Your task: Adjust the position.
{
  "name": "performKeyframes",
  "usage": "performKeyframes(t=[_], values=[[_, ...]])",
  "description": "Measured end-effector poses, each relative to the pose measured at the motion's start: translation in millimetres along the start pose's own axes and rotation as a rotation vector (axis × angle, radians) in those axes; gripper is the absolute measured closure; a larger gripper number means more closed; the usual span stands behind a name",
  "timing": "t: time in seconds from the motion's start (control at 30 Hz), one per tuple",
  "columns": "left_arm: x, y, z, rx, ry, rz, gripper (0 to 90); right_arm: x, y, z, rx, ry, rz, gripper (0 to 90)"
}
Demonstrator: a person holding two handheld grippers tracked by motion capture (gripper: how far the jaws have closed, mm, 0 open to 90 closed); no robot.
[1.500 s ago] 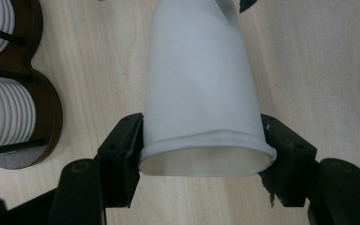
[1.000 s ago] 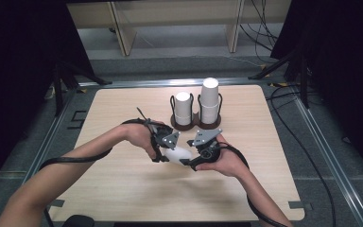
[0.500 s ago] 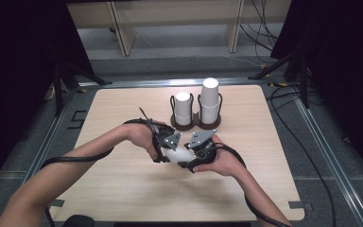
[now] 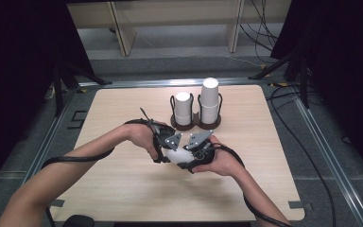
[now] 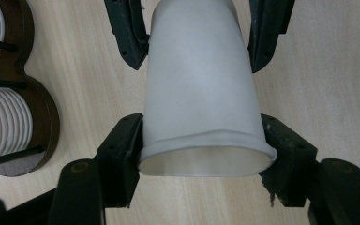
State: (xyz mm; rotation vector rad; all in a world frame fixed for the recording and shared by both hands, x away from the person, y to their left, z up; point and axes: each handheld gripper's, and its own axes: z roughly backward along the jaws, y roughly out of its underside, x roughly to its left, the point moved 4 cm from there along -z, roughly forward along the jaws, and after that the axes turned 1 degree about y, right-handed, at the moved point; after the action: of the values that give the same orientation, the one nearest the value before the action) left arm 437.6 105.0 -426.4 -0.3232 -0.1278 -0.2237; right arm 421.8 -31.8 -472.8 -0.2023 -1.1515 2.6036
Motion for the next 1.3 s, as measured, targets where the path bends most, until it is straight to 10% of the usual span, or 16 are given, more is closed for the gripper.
performKeyframes(t=[0.87,1.3], values=[[2.3,-5.3,8.6,0.017,0.002,-0.072,36.1,0.2,-0.6,-6.2,0.036,-0.013,0.085,36.3],[8.4,20.7,21.1,-0.339,-0.101,0.122,13.2,4.4,5.9,1.8,-0.133,0.091,0.061,35.9]])
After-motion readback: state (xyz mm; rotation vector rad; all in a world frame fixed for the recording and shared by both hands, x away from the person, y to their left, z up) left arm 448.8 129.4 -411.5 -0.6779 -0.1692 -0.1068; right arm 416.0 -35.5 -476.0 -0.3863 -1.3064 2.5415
